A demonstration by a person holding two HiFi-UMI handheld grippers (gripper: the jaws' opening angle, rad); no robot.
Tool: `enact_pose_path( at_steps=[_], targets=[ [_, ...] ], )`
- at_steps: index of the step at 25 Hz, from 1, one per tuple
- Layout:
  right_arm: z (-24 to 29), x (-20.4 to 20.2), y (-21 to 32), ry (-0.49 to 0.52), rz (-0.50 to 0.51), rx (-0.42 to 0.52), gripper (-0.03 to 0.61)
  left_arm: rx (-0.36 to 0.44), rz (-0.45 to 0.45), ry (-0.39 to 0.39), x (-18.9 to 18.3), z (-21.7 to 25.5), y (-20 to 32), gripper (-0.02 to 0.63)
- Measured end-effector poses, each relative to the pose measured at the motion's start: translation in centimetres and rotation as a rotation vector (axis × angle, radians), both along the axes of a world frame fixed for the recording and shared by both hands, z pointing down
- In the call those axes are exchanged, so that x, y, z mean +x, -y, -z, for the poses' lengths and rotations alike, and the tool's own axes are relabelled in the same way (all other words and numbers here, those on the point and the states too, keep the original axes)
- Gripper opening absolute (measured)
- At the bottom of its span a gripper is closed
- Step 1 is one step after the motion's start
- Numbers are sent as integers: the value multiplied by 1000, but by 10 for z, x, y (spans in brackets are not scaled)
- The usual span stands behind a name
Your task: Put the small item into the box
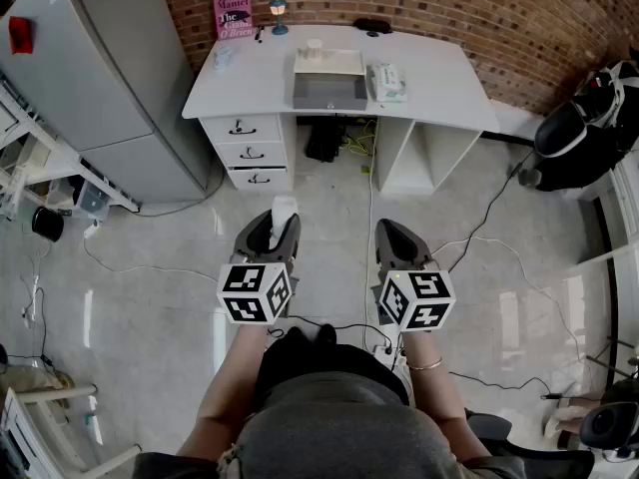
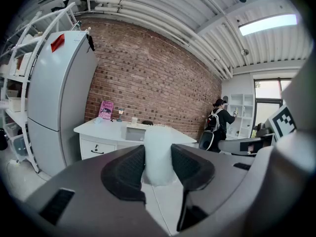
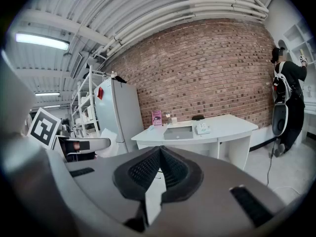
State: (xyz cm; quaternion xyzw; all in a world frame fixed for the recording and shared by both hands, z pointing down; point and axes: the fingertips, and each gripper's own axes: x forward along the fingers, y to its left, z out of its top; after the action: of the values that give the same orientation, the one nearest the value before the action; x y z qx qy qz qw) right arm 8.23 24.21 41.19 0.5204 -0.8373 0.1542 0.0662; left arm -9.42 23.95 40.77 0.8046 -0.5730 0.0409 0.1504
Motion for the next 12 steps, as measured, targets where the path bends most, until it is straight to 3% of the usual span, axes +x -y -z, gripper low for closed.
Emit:
enact_pose_path(
  at_steps=[12],
  targets=[
    [-3, 8, -5, 71, 21, -4, 6, 13, 29, 18, 2, 1, -5, 173]
  ],
)
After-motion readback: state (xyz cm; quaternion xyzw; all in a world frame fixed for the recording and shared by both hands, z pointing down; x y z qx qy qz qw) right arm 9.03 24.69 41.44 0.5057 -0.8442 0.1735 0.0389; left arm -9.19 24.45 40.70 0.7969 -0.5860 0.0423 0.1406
